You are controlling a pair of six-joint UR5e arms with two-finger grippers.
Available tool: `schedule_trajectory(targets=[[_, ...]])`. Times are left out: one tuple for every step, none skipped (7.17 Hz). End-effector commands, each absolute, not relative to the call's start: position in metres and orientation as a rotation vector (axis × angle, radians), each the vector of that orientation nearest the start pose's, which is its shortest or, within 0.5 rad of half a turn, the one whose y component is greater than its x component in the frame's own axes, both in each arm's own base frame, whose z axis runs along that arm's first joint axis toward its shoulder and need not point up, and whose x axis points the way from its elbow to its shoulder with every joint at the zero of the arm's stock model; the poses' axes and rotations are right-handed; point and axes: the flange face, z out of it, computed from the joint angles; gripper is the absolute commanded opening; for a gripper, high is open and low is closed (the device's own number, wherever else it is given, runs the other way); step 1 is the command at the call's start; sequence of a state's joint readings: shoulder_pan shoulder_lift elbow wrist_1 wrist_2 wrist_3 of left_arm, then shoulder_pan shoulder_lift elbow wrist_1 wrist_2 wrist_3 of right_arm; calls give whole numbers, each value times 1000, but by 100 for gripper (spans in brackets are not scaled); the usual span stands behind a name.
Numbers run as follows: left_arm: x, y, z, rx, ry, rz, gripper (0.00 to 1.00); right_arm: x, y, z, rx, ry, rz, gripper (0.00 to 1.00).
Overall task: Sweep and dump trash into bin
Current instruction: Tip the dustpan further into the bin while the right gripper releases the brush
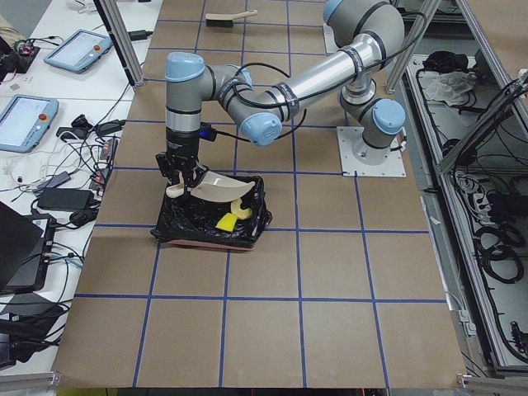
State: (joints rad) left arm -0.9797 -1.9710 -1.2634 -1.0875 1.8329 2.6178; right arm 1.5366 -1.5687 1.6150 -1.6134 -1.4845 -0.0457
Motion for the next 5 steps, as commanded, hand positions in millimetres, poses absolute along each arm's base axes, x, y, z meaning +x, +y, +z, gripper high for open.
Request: schedule_trajectory(targets=[[263, -640, 448, -2759, -2043, -142, 0, 122, -493, 464, -13, 3053, 62, 100], [228, -657, 429, -2659, -2088, -39, 0, 122, -494, 464, 12, 3057, 59, 100], [182, -675, 414, -2573, -2158, -16, 0, 122, -494, 464, 14, 3056, 52, 100], [145, -688, 396, -2427, -2261, -11, 0, 122, -494, 464, 12, 3057, 52, 100], [119, -697, 373, -2281, -2336, -15, 0, 120, -494, 464, 13, 3081, 53, 100]])
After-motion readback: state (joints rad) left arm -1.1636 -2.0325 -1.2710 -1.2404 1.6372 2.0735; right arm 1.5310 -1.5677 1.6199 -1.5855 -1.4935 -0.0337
